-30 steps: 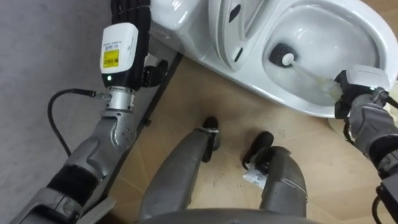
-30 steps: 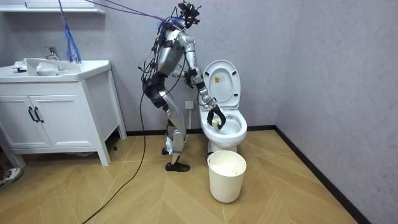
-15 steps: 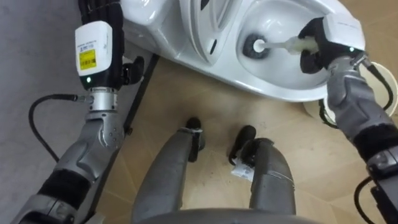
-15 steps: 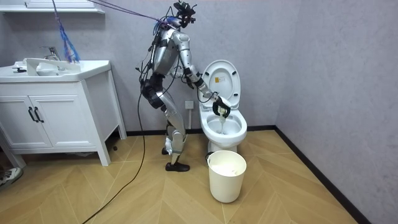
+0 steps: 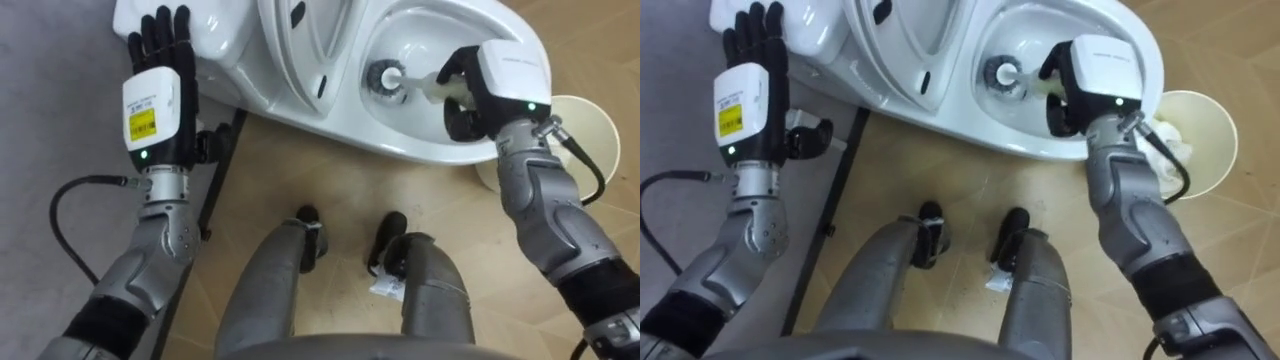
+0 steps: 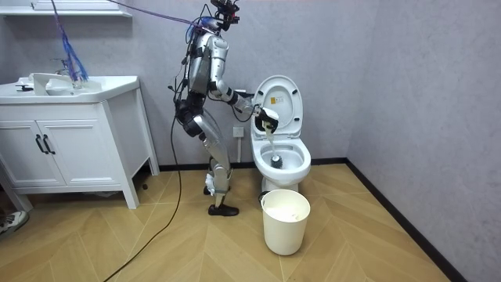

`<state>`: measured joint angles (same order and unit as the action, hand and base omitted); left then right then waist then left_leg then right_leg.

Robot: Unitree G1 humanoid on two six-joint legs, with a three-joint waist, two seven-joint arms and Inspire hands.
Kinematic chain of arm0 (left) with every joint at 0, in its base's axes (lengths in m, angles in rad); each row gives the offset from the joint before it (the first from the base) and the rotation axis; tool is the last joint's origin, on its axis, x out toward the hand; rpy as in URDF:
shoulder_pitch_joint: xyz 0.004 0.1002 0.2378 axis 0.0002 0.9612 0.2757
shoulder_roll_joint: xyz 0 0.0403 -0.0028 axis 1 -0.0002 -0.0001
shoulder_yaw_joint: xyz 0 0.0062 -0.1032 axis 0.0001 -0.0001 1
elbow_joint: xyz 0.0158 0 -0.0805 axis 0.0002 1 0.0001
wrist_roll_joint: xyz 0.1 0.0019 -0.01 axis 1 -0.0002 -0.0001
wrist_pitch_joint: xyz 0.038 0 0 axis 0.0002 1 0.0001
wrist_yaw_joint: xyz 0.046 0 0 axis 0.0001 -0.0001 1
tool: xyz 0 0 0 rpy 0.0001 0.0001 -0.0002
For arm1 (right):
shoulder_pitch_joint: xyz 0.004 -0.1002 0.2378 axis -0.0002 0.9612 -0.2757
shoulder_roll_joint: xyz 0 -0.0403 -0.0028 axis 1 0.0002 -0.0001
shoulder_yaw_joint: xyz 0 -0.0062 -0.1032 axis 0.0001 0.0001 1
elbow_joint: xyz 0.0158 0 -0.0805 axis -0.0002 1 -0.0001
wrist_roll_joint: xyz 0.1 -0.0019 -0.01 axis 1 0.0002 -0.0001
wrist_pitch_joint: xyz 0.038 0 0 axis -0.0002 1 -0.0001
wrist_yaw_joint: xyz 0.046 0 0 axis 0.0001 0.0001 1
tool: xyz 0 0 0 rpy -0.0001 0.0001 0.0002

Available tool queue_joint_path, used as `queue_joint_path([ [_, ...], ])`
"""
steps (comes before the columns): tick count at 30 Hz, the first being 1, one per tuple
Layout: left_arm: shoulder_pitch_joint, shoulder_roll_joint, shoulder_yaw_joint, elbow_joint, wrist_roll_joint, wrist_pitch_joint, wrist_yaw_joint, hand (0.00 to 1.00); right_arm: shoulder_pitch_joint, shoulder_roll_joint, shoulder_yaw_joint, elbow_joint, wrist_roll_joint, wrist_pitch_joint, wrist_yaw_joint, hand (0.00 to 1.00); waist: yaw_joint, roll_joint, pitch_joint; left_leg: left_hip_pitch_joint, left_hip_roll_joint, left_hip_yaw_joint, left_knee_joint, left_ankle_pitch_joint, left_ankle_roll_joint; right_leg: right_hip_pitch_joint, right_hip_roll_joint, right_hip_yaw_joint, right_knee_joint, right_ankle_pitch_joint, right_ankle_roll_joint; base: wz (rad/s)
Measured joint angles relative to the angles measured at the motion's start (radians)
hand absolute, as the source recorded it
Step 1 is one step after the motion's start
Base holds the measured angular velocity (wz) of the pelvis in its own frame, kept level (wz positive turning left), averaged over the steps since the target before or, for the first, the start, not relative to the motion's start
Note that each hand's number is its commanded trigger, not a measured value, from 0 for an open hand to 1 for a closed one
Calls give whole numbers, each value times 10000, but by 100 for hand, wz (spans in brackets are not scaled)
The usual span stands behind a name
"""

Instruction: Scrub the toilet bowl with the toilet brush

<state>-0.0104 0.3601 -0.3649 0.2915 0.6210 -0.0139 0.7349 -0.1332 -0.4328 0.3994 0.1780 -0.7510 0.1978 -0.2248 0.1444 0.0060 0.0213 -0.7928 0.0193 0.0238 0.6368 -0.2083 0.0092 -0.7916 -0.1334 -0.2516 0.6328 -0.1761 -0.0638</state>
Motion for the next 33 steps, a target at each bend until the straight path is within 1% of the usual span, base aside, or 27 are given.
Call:
queue_joint_path([
  [2,-10,9,6,0,-8,3,14,0,2,-6,52,-96,-3,0,94,100,13,17,5,-21,30,-31,-112,21,-119,-15,41,-37,-96,2,24,0],
  [3,-8,8,3,0,-7,3,14,0,-2,-7,62,-98,-4,0,116,100,16,17,5,-17,29,-41,-142,35,-135,-17,62,-43,-102,3,16,3],
  [4,29,7,-5,-28,-12,5,12,0,-6,-6,78,-99,-1,0,179,100,23,18,6,-1,38,-48,-176,57,-141,-20,116,-32,-115,22,-49,3],
  [5,95,6,-5,-104,-13,6,-1,0,-1,-6,81,-99,1,0,216,100,20,21,7,13,38,-56,-227,91,-133,-23,110,-31,-118,30,-102,0],
  [10,422,7,7,-533,-17,8,-29,0,-2,-6,64,-233,62,0,315,100,3,21,8,5,42,-60,-385,124,-189,-104,66,-44,-118,0,-167,1],
  [15,509,-14,-19,-605,-3,8,149,0,-1,19,-44,-291,186,0,384,100,-61,18,9,6,7,-109,-469,132,-209,-121,13,-124,-89,-102,-189,5],
  [19,557,-171,-80,-584,-26,21,241,0,41,44,-96,-279,185,0,420,100,-105,14,12,6,-35,-147,-492,126,-211,-114,-38,-175,-51,-171,-171,5],
  [21,558,-176,-124,-579,-99,24,248,0,105,75,-91,-215,178,0,349,100,-139,17,14,-1,-55,-203,-492,126,-211,-81,-49,-224,-59,-189,-164,9],
  [24,458,-180,-290,-568,-184,19,216,0,172,236,-81,189,187,-1,95,100,-152,101,64,71,-113,-381,-472,124,-215,108,-43,-381,-90,-244,-140,16],
  [26,406,-180,-402,-559,-183,19,215,0,156,482,-73,725,176,-2,-241,100,-147,231,146,148,-170,-512,-467,120,-216,262,-63,-471,-108,-310,-87,17],
  [27,389,-188,-427,-559,-185,19,224,0,121,534,-55,875,174,-4,-335,100,-135,251,159,152,-175,-511,-467,119,-213,263,-64,-462,-99,-330,-77,6],
  [29,267,-224,-447,-404,-179,20,257,0,-250,833,-66,1607,180,-5,-525,100,-125,335,206,154,-179,-491,-470,119,-212,231,-70,-440,-61,-327,-83,0],
  [31,226,-276,-442,-365,-182,18,263,0,-497,937,-66,1871,202,-5,-561,100,-107,368,223,135,-175,-503,-446,104,-237,198,-88,-470,4,-358,-128,0],
  [33,207,-316,-432,-346,-183,15,289,0,-671,980,-64,1981,393,-5,-550,100,-51,369,223,131,-167,-525,-389,63,-287,186,-117,-509,99,-435,-179,2],
])
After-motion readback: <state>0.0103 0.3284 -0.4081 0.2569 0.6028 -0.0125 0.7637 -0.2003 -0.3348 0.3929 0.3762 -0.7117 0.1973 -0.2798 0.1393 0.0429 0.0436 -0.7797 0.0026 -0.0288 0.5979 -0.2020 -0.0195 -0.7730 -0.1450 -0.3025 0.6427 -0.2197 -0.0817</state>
